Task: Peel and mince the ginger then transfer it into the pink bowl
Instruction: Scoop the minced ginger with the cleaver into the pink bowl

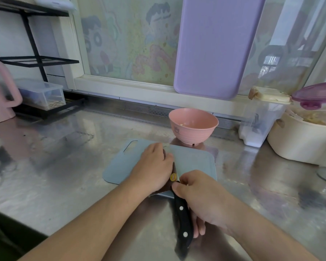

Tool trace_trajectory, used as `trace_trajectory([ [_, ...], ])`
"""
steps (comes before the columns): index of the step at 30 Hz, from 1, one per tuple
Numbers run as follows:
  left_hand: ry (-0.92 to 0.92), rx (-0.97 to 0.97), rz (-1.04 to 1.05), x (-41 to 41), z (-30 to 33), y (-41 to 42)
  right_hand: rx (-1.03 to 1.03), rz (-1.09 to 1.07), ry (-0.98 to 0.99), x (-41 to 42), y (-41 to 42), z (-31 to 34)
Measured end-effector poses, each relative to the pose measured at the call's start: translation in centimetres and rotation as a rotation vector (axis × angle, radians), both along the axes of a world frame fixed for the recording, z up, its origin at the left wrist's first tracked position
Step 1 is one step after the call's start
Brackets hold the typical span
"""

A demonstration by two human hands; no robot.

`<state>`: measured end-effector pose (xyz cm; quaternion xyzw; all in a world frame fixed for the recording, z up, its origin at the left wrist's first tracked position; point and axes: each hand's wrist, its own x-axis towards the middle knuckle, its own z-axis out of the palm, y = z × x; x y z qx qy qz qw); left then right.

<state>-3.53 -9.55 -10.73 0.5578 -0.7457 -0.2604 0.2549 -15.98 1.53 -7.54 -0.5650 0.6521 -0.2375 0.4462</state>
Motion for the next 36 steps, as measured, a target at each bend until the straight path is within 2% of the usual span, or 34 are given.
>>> trace_trajectory([
  [4,0.023,-0.044,0.018,-0.6,-0.1,0.1,-0.004,-0.011,-0.146,-0.3,0.2,0.1],
  [9,-0.042,-0.134,0.055,0.1,0.8,-0.6,-0.075,0.002,-0.194,-0.5,-0.2,0.0],
  [16,-0.028,-0.384,0.053,-1.0,8.0,-2.4,-0.289,-0.007,-0.332,-2.1,-2.2,3.9],
  [20,0.018,-0.386,-0.011,-6.8,11.4,-5.2,-0.396,-0.072,-0.247,-6.6,-4.5,6.9],
  [25,0.051,-0.384,-0.088,-12.0,10.4,-9.8,-0.403,-0.169,-0.158,-11.1,-7.7,6.7],
  [30,-0.019,-0.4,-0.084,-12.4,7.9,-10.9,-0.358,-0.201,-0.029,-13.0,-9.3,5.6],
  [33,-0.062,-0.454,-0.063,-11.4,7.8,-11.1,-0.34,-0.214,-0.006,-13.8,-9.6,5.6],
  [36,-0.093,-0.413,-0.049,-10.2,8.1,-10.8,-0.33,-0.217,0.007,-14.2,-9.5,5.7],
])
